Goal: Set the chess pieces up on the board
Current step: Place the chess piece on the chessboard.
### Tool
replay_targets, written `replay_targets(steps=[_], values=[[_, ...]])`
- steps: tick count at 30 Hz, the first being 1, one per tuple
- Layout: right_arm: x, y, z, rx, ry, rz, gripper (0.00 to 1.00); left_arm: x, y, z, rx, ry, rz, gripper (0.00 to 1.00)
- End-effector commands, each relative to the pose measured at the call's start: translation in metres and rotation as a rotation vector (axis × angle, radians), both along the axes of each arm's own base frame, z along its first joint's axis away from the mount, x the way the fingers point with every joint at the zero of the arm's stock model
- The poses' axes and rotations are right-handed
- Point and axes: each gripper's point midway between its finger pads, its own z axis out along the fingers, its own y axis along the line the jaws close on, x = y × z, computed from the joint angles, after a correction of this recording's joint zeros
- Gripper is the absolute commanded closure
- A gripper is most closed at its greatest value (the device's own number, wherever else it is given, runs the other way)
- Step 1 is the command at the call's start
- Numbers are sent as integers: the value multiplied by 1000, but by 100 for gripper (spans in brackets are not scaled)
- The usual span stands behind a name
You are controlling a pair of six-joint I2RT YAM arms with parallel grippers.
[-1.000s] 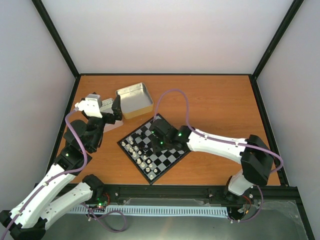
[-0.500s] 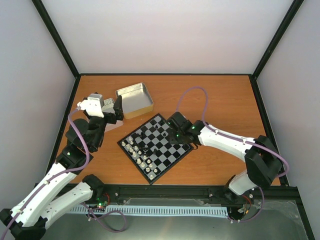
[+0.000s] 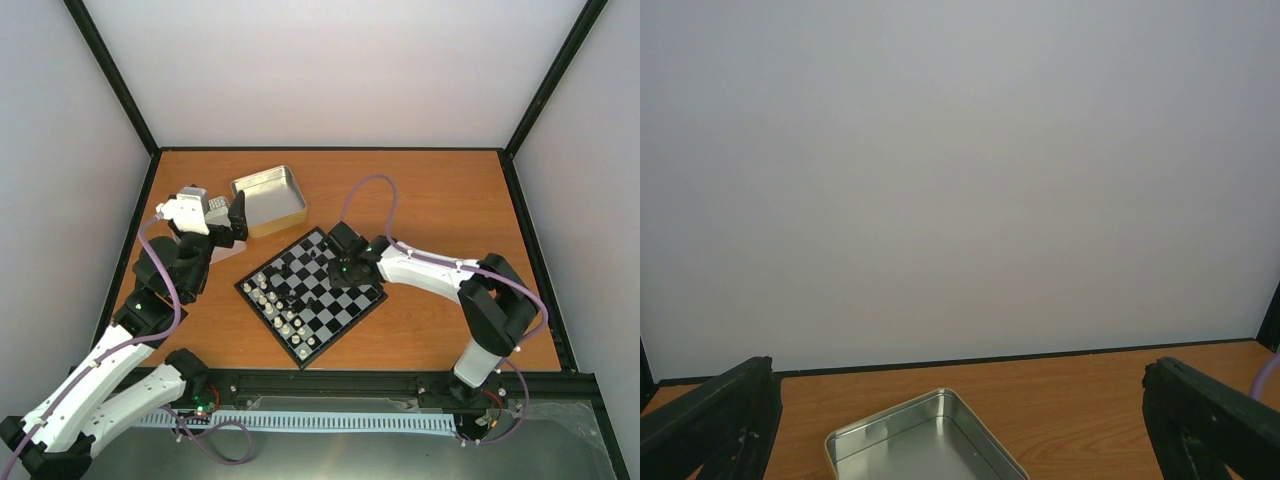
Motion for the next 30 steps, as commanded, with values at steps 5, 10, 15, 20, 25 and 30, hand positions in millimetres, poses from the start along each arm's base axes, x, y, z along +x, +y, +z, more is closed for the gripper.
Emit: replay_targets(steps=[5,10,15,20,25,30], values=[[27,2,1,-63,-69,-16,95,-2,-1,9,-11,-29,-4,0],[29,6,-4,-72,-58,-7,95,-1,-1,9,-10,-27,-6,0],[27,6,-9,-79,-43,1,94,-1,-2,8,-8,-26,-6,0],[26,8,-10,-72,-35,11,86,-1,-2,9,-9,-27,-7,0],[28,12,-5,-55,-40,17,77,1,-2,6,0,-21,-5,0],[32,15,14,-13,-83,7,75,5,-6,2,10,-4,-7,0]])
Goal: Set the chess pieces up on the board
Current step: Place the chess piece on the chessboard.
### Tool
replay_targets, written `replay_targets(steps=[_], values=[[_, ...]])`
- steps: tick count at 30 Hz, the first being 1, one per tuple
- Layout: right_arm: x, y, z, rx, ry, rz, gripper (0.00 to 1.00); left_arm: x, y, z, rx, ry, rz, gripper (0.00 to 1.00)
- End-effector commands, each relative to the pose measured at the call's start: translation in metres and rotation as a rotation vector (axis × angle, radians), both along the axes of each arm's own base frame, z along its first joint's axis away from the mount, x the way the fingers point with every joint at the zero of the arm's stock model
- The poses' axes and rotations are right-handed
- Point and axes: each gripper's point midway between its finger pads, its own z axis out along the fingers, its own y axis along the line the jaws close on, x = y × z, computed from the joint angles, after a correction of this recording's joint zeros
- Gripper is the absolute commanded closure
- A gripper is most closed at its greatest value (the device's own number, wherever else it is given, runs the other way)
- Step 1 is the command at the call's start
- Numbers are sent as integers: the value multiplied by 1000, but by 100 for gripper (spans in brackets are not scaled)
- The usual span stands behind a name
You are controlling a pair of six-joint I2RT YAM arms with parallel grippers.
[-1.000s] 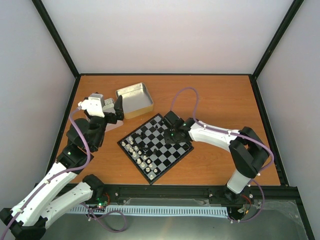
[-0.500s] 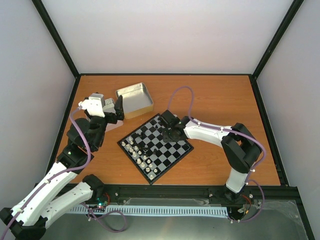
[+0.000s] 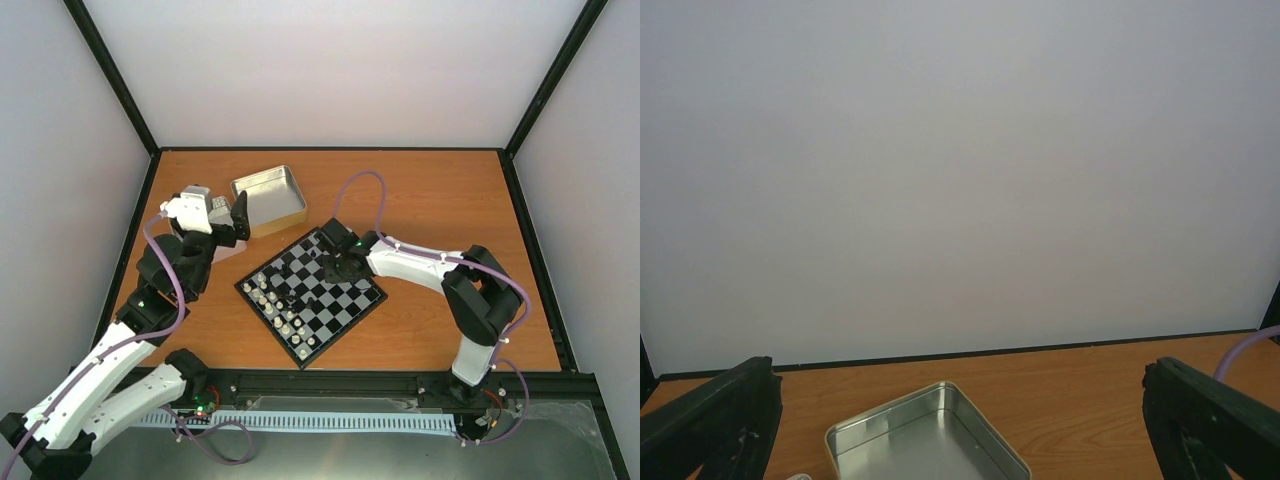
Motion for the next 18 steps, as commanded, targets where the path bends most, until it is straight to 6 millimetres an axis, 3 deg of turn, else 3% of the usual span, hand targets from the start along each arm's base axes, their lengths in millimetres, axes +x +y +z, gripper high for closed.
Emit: replay_targets(steps=[1,9,15,18], values=[[12,3,25,45,-62,-21,74,2,-5,4,2,-9,-11,0],[3,-13,39,77,-101,-60,72,13,-28,-18,-2,104,-95,0],[-10,-27,45,153,-125,-106,72,17,-60,-97,45,451,-204,2],[-17,-32,43,175,-124,-112,72,9,-83,-137,34,645,-302,16]])
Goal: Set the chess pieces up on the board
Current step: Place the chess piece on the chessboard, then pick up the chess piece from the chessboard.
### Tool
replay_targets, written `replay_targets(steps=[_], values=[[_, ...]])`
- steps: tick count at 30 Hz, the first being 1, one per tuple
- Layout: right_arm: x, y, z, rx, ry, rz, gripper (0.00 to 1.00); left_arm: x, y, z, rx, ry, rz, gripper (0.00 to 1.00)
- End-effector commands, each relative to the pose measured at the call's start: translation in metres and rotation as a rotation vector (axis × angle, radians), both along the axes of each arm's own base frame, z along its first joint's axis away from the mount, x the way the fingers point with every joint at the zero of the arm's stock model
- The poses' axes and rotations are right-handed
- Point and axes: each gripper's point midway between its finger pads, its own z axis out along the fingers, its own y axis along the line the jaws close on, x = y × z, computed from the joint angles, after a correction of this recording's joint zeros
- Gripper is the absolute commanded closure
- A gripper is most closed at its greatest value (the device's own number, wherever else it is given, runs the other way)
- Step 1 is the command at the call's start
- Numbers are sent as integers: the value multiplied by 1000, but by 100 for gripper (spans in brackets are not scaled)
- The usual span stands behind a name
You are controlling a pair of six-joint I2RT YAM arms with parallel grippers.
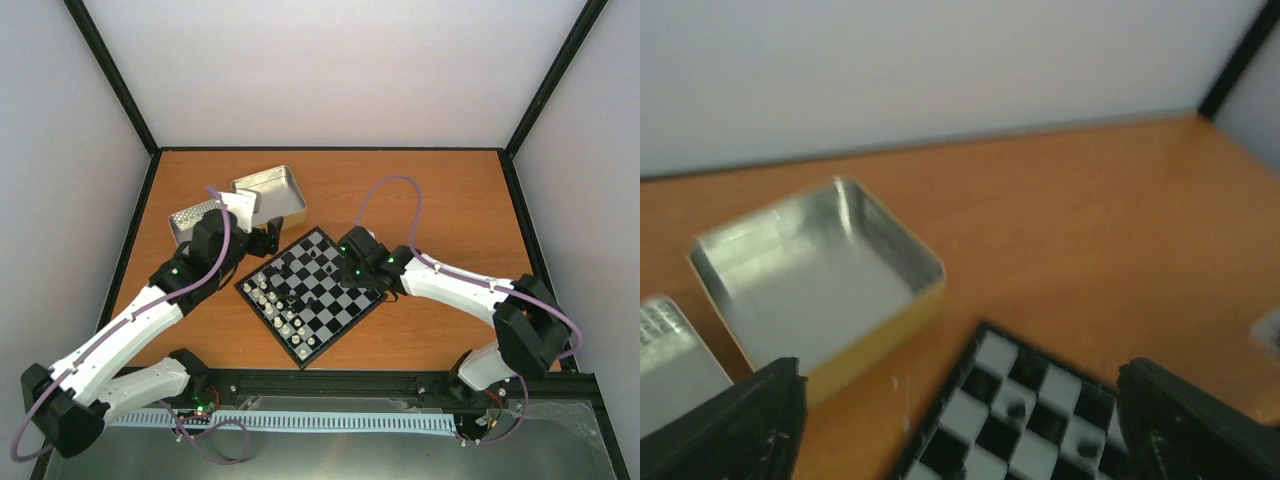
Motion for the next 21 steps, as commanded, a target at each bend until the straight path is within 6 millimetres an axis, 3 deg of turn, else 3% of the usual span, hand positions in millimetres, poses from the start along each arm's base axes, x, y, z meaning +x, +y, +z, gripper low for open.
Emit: replay_targets(steps=[1,5,7,10,16,21], values=[[-2,-7,1,52,-19,-39,72,-23,-33,-64,-19,357,-148,24],[-7,-10,-6,49,-9,-22,72,-36,-42,-124,21,633,-147,55],[-9,-11,-8,52,-9,-20,72,-42,-42,-150,47,739,-131,65],[-10,-14,-9,58,-15,-24,72,-49,-42,-181,76,848,-116,71],[-11,-23,-9,60,-26,-41,72,-48,-53,-197,78,907,-142,74],[-13,-29,-12,52,-22,-48,73,-50,-49,-217,114,988,-97,79]])
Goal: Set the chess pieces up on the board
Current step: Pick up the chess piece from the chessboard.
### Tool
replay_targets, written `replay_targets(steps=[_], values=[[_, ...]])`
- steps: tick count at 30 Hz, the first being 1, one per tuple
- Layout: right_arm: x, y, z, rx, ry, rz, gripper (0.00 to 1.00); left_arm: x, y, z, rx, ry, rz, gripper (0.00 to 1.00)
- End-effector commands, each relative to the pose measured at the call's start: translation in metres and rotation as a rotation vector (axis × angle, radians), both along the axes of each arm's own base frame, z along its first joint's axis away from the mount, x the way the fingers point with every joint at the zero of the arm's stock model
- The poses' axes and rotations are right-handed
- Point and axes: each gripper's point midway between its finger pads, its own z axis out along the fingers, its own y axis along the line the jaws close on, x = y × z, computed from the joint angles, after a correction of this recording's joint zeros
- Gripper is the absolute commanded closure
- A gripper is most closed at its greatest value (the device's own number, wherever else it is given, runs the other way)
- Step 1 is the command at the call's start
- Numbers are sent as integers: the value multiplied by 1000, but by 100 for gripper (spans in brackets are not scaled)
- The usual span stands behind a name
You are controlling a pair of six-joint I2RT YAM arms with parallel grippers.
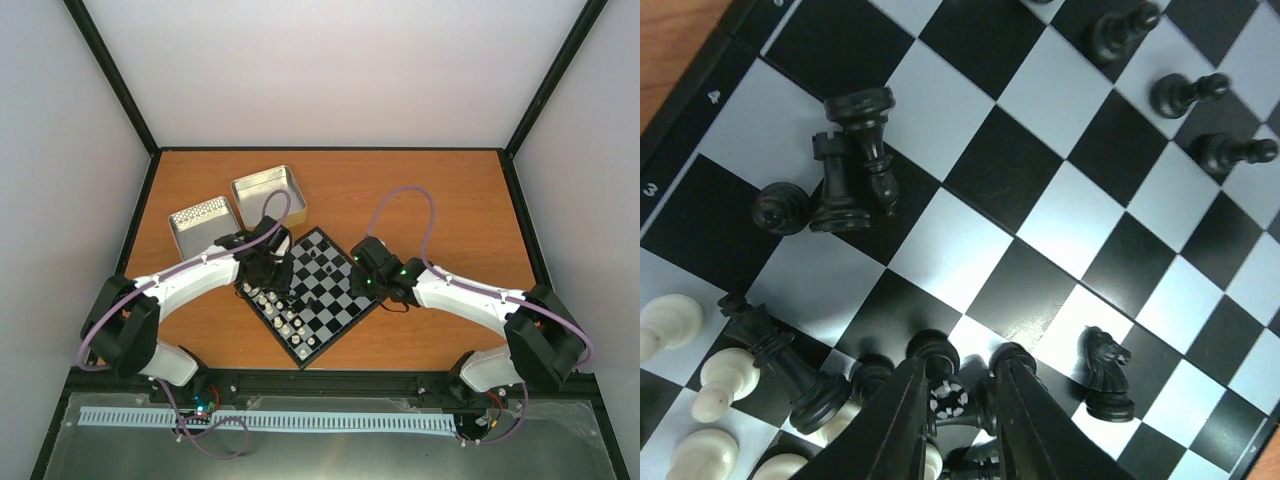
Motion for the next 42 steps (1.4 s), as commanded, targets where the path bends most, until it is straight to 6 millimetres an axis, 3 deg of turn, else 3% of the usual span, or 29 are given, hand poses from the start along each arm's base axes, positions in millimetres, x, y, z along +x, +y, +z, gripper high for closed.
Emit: replay_targets(steps=[1,7,18,23,26,34,42], values=[[4,-7,3,9,-23,-30,72,-1,-7,-3,6,59,18,78],[5,-9,0,11,-19,-37,73,-1,-5,-9,20,70,33,74],[5,-13,-1,5,-18,-42,73,-1,-11,-19,17,96,13,77],[5,-13,-2,8,-16,-48,73,-1,-10,-18,17,92,6,86],[6,-13,0,10,-21,-51,73,4,-11,-10,11,62,10,93],[8,-24,8,11,-52,-93,73,25,-14,32,-17,-77,12,94],[8,-48,26,28,-116,-191,73,55,-35,66,-51,-177,-28,94]])
